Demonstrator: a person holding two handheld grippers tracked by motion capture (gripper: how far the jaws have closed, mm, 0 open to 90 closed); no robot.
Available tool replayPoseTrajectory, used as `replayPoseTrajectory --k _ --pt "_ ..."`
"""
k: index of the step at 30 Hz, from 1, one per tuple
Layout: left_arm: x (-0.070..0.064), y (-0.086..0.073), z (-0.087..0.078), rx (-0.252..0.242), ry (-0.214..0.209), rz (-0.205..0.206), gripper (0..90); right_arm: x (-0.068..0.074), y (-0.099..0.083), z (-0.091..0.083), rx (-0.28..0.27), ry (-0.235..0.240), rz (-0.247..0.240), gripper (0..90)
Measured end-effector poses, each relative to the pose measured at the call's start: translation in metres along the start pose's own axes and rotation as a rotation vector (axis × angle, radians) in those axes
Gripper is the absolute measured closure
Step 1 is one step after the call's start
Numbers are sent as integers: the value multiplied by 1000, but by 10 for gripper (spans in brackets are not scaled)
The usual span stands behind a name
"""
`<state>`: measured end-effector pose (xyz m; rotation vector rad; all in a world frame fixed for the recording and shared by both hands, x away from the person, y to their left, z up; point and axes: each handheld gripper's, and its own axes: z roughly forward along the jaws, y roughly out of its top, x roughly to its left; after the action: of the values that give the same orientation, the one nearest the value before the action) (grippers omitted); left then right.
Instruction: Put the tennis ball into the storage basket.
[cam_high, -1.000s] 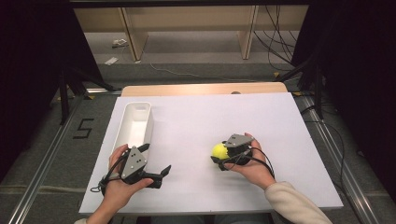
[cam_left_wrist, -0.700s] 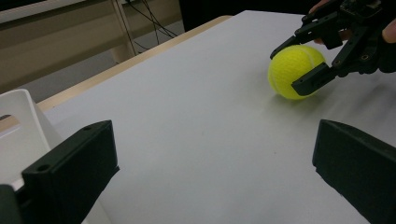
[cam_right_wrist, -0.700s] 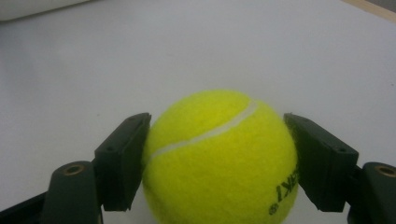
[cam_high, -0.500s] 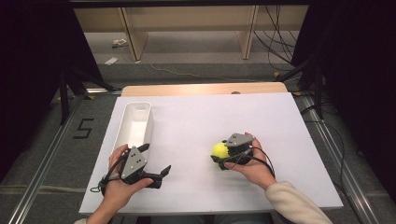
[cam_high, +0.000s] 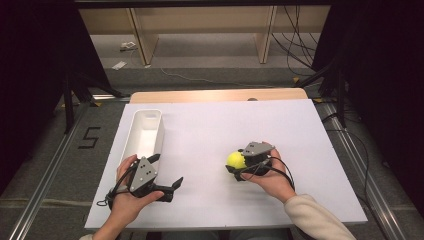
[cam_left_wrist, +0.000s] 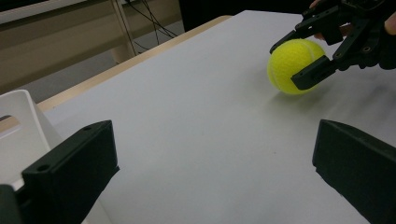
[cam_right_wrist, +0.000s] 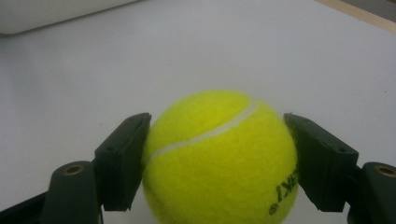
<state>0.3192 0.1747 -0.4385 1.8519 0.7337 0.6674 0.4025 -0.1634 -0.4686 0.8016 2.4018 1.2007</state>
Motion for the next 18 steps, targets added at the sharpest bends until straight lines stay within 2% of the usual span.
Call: replayPoseTrajectory --k 18 --pt "0 0 0 1 -1 -1 0 1 3 -2 -19 1 1 269"
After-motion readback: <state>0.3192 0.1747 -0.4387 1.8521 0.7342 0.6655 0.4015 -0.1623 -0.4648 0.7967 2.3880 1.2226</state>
